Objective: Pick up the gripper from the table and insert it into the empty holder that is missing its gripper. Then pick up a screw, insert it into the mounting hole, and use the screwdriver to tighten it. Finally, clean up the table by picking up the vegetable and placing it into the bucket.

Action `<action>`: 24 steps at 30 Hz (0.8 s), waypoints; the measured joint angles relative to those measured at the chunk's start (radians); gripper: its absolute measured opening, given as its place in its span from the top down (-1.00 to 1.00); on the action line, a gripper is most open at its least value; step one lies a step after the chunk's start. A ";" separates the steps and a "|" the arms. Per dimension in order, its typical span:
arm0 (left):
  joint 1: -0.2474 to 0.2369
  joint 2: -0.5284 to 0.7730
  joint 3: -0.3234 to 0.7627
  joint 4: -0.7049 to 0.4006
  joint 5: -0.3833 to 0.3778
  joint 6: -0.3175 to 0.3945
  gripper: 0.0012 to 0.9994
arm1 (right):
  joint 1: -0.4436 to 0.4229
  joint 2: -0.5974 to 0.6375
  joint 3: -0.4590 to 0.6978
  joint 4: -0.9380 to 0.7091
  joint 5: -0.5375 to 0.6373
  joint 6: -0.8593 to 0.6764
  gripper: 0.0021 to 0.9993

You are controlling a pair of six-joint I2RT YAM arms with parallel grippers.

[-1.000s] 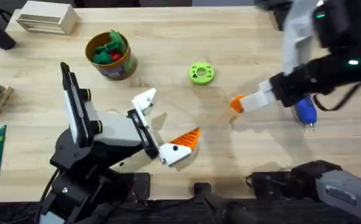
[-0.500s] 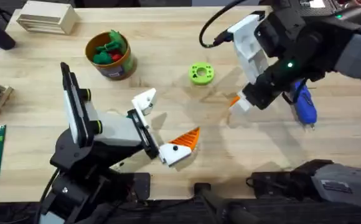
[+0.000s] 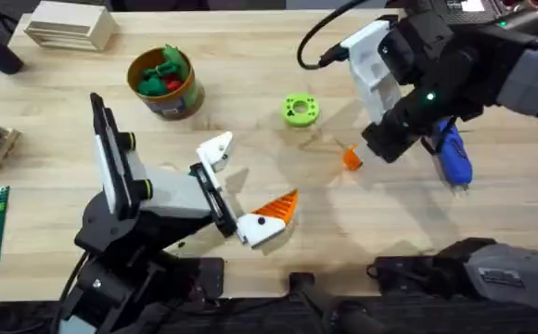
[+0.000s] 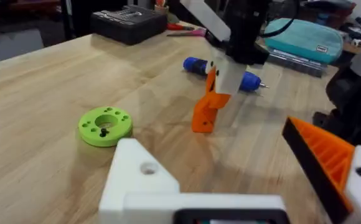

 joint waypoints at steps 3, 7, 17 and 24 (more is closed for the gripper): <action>0.000 0.000 0.000 0.000 0.000 0.000 -0.97 | 0.000 -0.033 0.058 -0.105 0.002 0.040 0.97; 0.000 0.000 0.000 0.000 0.000 0.000 -0.97 | -0.027 -0.163 0.135 -0.133 -0.002 0.060 0.97; 0.000 0.000 0.000 0.000 0.000 0.000 -0.97 | -0.196 -0.520 0.020 0.267 -0.425 0.212 0.97; 0.000 0.000 0.000 0.000 0.000 0.000 -0.98 | -0.127 -0.377 -0.221 0.635 -0.742 0.527 0.97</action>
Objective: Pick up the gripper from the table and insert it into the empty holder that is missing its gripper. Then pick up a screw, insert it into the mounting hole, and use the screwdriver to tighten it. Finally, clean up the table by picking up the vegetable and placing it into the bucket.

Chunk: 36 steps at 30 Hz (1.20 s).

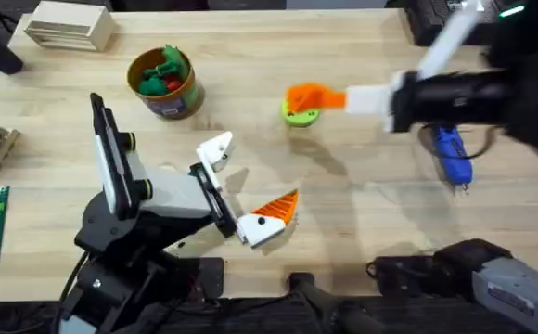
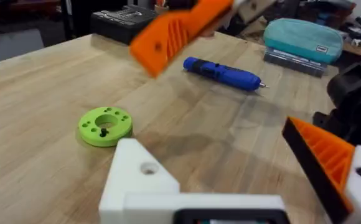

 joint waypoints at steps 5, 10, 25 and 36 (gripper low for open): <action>0.000 0.000 0.000 0.000 0.000 0.000 -0.97 | 0.099 0.160 -0.024 0.122 -0.164 0.158 0.97; 0.000 0.000 0.000 0.000 -0.003 0.000 -0.98 | 0.170 0.303 -0.025 0.255 -0.316 0.273 0.97; 0.000 0.000 0.000 0.000 -0.006 0.002 -0.97 | 0.182 0.462 -0.025 0.419 -0.508 0.534 0.97; 0.002 0.000 0.000 -0.001 -0.030 -0.005 -0.98 | 0.217 0.558 -0.025 0.612 -0.517 0.705 0.97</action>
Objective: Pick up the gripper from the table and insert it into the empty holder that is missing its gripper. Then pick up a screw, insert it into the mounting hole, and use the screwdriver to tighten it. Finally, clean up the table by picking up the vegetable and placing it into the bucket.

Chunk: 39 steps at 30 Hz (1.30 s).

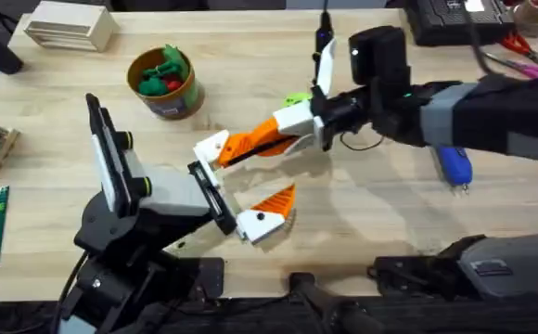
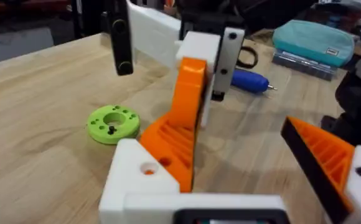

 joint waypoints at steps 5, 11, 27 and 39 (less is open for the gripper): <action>0.000 0.000 0.000 0.000 0.002 -0.009 -0.98 | 0.038 0.066 0.000 0.174 0.000 0.107 0.97; 0.000 0.002 0.000 -0.001 -0.006 -0.031 -0.98 | 0.044 0.096 0.006 0.220 0.007 0.176 0.97; 0.004 0.008 0.000 -0.001 -0.024 -0.048 -0.98 | 0.056 0.096 0.008 0.222 0.061 0.200 0.97; 0.007 0.008 0.000 0.000 -0.045 -0.035 -0.98 | 0.063 0.107 0.008 0.300 0.081 0.208 0.97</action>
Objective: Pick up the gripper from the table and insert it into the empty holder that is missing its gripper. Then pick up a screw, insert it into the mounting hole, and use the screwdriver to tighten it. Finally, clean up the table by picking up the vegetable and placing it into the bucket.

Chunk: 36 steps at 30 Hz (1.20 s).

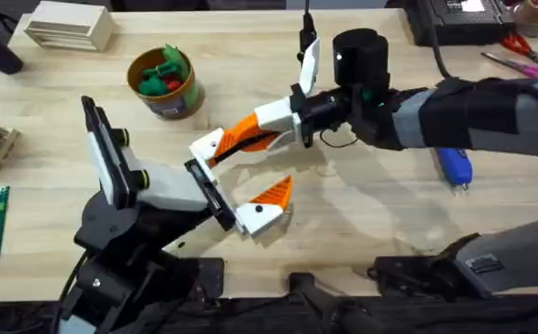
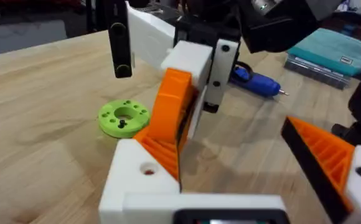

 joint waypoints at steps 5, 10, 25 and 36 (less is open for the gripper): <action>0.000 0.000 0.000 0.000 -0.001 0.000 -0.98 | 0.000 0.000 0.000 0.002 0.003 0.003 0.97; 0.000 0.000 0.000 0.000 -0.003 0.005 -0.98 | 0.001 0.000 0.000 0.021 0.006 0.006 0.75; -0.013 -0.002 0.000 0.001 0.066 0.031 -0.98 | 0.011 0.016 0.000 0.116 0.041 0.008 -0.76; -0.013 -0.002 0.000 0.000 0.072 0.033 -0.97 | -0.103 0.016 0.010 0.089 0.231 -0.143 -0.83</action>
